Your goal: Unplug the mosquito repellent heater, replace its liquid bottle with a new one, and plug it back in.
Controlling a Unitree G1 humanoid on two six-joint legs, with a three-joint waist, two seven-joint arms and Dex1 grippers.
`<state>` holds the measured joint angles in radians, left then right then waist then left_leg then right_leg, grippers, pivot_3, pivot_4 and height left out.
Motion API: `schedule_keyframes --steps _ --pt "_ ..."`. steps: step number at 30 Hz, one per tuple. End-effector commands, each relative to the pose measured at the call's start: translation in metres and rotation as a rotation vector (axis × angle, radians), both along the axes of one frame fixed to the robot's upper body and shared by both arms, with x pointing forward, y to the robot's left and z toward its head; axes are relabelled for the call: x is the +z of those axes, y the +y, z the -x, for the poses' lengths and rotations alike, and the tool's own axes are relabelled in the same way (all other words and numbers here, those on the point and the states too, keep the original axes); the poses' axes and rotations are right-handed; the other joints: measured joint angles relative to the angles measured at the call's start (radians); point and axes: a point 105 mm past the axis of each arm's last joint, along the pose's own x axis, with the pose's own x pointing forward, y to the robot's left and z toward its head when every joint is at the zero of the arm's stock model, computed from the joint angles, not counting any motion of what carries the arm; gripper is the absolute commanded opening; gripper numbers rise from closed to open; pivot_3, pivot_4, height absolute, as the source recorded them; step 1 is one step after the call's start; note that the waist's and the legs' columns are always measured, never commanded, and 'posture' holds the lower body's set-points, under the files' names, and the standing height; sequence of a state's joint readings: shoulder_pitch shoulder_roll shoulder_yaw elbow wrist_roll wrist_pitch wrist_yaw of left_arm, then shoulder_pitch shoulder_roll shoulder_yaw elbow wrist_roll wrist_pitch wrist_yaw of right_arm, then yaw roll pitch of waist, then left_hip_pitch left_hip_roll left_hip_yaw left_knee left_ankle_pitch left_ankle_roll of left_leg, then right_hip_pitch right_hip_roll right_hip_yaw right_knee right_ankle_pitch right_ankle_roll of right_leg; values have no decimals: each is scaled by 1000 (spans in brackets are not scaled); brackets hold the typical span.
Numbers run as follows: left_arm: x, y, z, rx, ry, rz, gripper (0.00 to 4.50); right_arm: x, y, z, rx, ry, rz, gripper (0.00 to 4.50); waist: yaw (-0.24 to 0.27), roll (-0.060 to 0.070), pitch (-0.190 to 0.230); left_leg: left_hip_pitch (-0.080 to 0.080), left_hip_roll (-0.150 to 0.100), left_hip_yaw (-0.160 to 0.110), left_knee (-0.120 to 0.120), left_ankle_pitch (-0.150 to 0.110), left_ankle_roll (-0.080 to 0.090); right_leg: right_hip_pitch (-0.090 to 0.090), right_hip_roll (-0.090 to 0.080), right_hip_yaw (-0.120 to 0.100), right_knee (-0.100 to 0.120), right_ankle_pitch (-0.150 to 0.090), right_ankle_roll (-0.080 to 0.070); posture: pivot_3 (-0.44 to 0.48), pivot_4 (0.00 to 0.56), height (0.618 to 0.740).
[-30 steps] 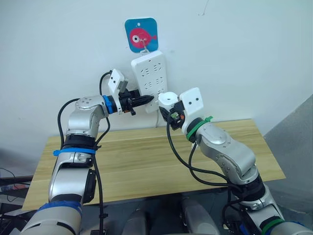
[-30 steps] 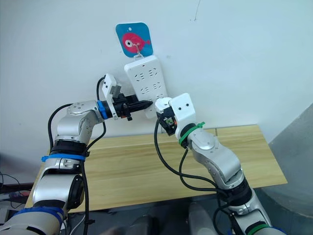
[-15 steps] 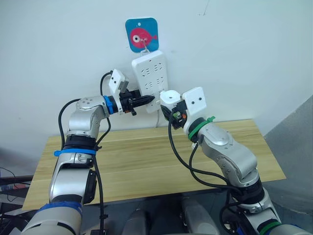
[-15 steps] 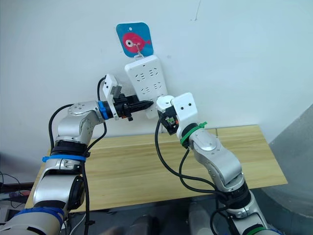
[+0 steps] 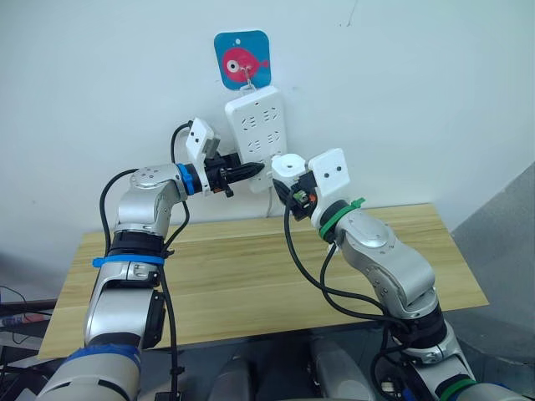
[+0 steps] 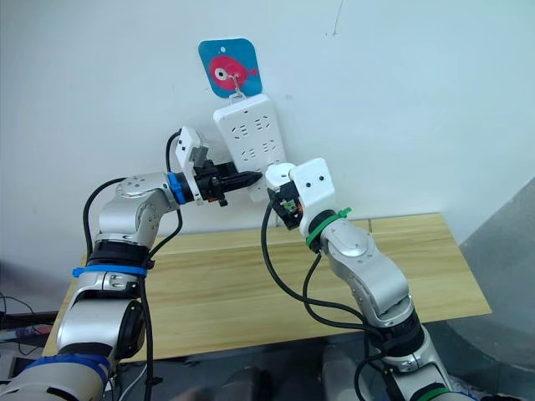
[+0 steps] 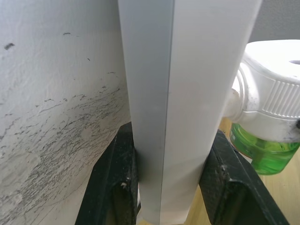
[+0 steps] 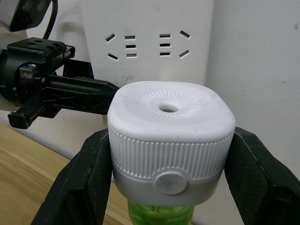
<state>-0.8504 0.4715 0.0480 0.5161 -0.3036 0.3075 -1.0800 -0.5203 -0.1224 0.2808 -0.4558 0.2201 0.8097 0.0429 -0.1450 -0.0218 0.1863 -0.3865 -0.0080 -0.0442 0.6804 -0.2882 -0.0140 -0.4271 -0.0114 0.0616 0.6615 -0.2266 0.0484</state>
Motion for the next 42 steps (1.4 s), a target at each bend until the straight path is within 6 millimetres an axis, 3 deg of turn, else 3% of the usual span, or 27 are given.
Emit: schedule_keyframes --steps 1,13,26,33,42 --pt "9 -10 6 -48 -35 6 1308 13 -8 -2 -38 -50 -34 2965 0 0 0 0 0 0 0 0 0 0 0 0 0 0 0 -203 152 733" --pt "10 -10 6 -48 -35 9 1308 8 7 5 26 -28 -21 2965 -1 0 0 0 0 0 0 0 0 0 0 0 1 0 0 -203 152 733" --pt "10 -11 7 -52 -32 11 1308 6 7 5 23 -20 -26 2965 -2 0 0 0 0 0 0 0 0 -1 -1 0 1 0 0 -204 153 733" --pt "9 -11 8 -57 -27 11 1308 10 6 -1 -8 -45 -38 2965 -2 0 0 0 0 0 0 0 0 -1 -1 0 1 0 0 -203 153 733" --pt "8 -14 13 -85 -11 21 1308 8 18 -11 17 -39 -41 2965 -8 0 0 0 0 0 0 0 0 -1 -1 0 1 0 0 -201 151 733"
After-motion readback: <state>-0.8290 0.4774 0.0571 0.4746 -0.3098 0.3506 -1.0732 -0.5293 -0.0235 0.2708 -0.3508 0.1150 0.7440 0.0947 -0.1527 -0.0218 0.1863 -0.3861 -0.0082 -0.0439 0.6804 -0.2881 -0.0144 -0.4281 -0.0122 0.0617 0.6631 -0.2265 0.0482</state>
